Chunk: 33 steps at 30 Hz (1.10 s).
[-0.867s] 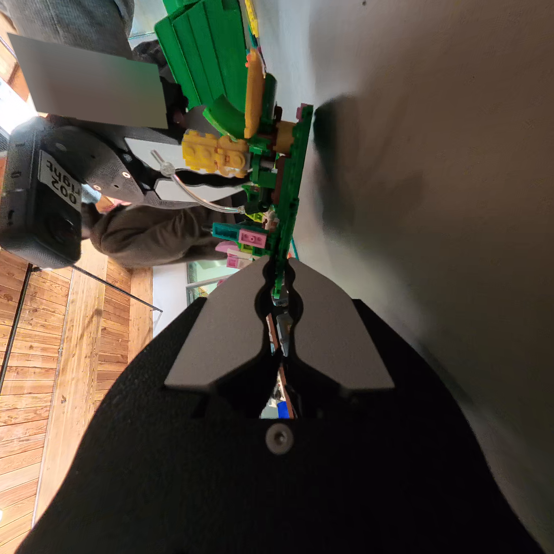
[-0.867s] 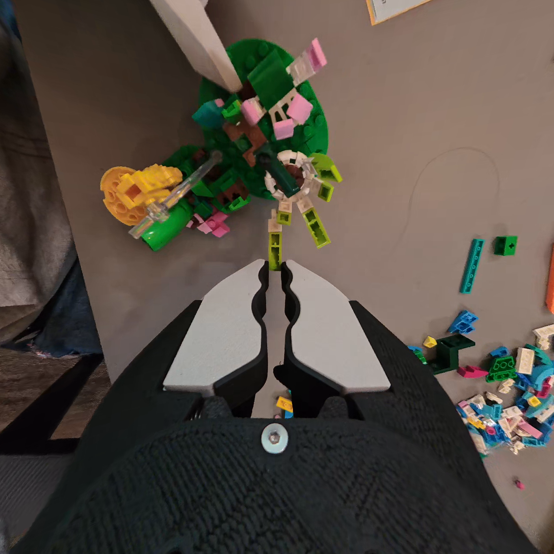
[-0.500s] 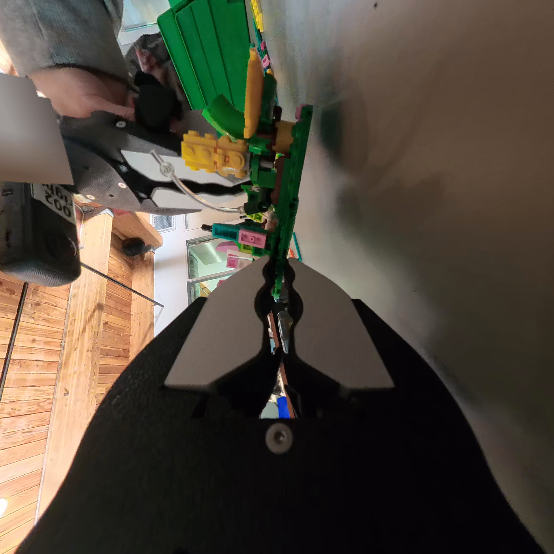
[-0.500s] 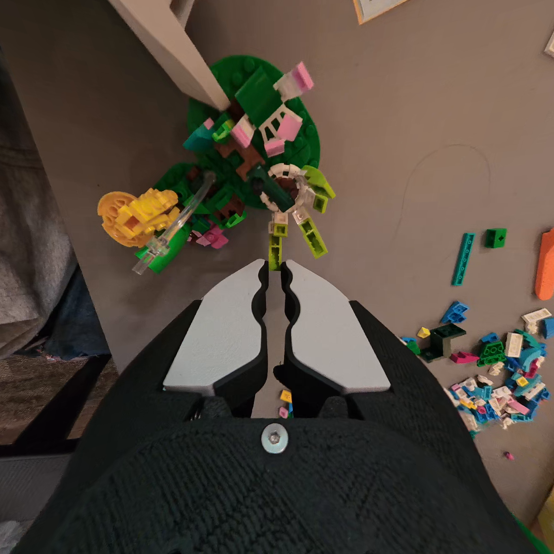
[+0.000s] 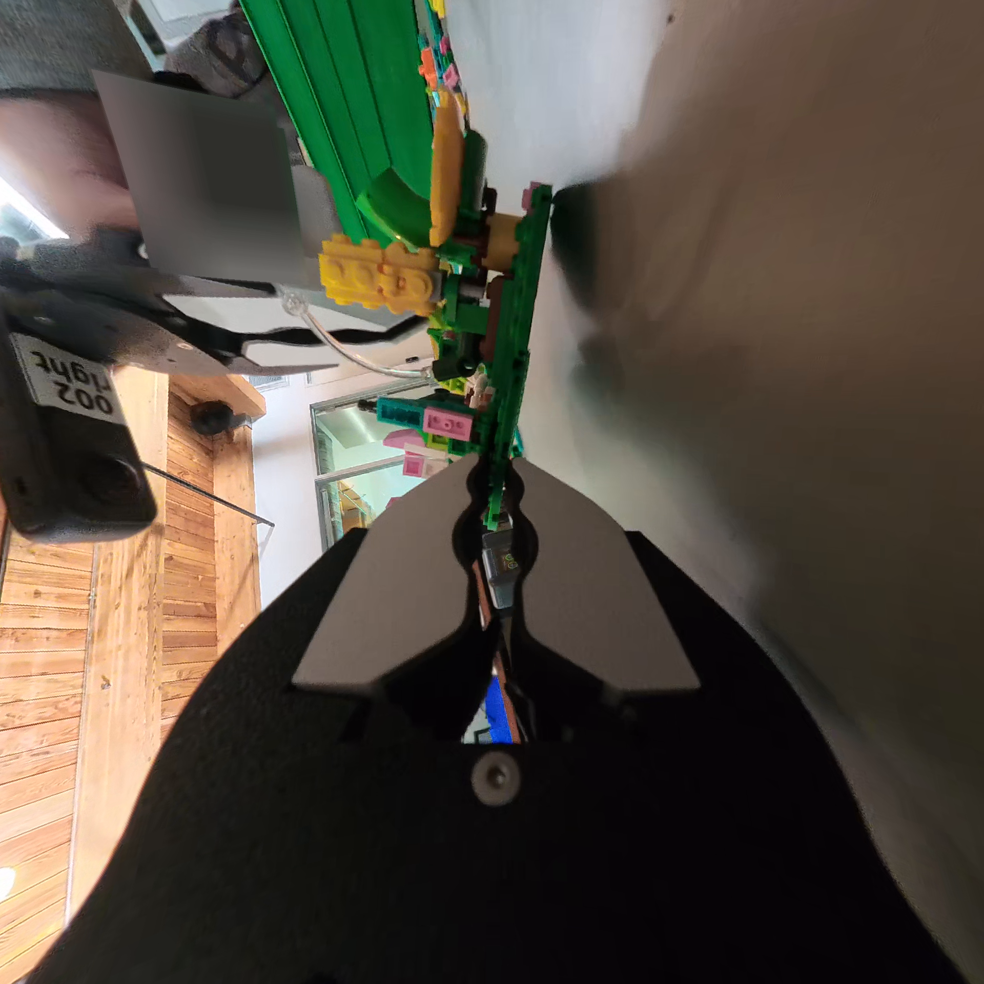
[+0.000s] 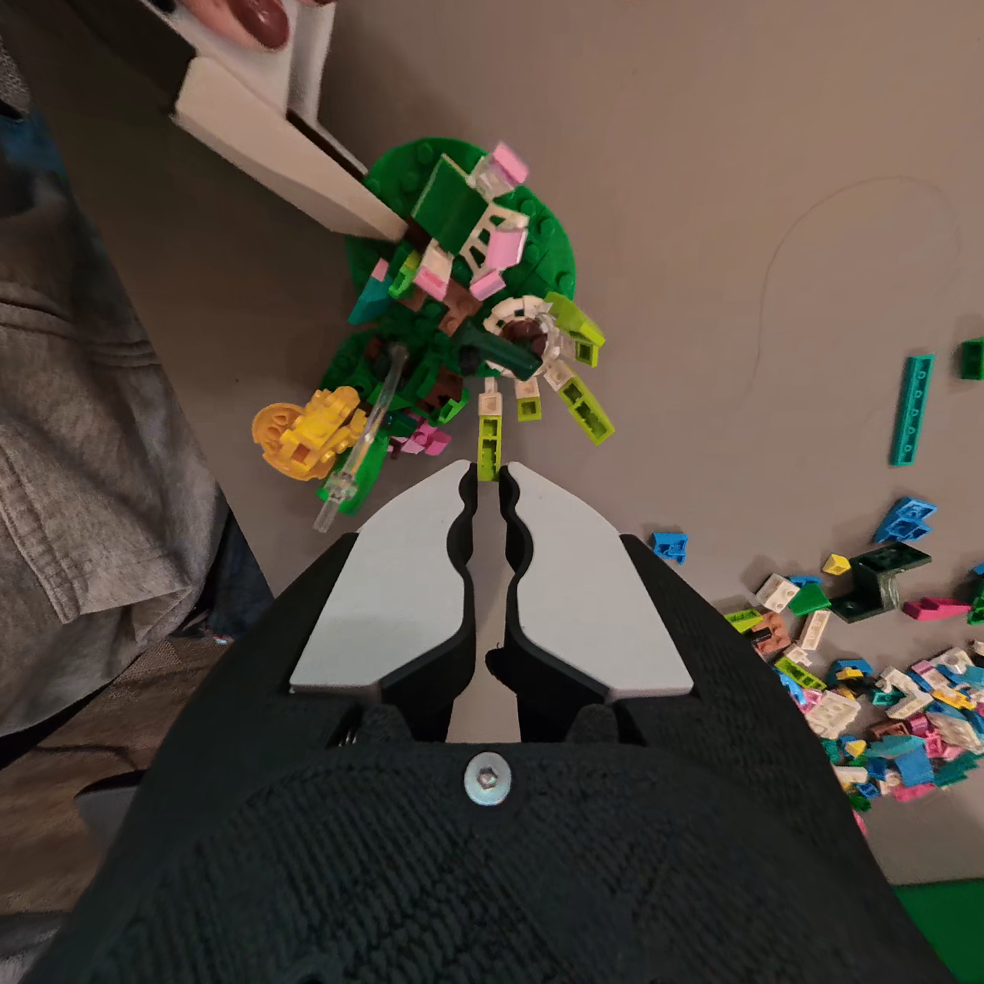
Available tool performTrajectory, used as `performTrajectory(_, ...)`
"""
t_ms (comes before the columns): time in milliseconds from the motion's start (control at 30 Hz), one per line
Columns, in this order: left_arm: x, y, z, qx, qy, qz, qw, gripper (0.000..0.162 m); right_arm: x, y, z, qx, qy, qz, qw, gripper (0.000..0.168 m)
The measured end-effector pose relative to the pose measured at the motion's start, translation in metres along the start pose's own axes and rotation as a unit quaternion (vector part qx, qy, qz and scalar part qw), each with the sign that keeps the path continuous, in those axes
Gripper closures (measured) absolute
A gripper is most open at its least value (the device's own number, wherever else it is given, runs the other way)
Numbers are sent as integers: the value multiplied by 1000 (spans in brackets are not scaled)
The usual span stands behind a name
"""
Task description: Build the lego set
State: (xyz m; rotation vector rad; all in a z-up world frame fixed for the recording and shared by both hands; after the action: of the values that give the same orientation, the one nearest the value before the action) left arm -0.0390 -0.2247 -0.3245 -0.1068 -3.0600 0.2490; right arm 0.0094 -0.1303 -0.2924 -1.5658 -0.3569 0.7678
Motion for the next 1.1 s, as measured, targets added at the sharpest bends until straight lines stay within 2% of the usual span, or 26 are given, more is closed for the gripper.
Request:
performTrajectory(33,0,0,0,1,1,0,1000,157,1,2,1,0,3,-5,1000,162)
performTrajectory(667,3,2,1,6,7,-8,1000,157,-3,1,5,-14,58,27,998,162)
performTrajectory(1100,2,3,0,2,23,-12,1000,157,-2,3,5,-60,112,35,991,162)
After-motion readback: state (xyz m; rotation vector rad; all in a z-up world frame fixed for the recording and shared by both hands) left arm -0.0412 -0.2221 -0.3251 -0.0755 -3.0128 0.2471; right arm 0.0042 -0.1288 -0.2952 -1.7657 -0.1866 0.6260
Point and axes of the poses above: each gripper's, where its closed fingertips meet, y out along the fingers, x out of its underside, z = x × y across the jaws, the point moved 3 cm from there along -y, back along the fingers, and after that the axes turned 7 degrees about -y, right-handed, at the moved point
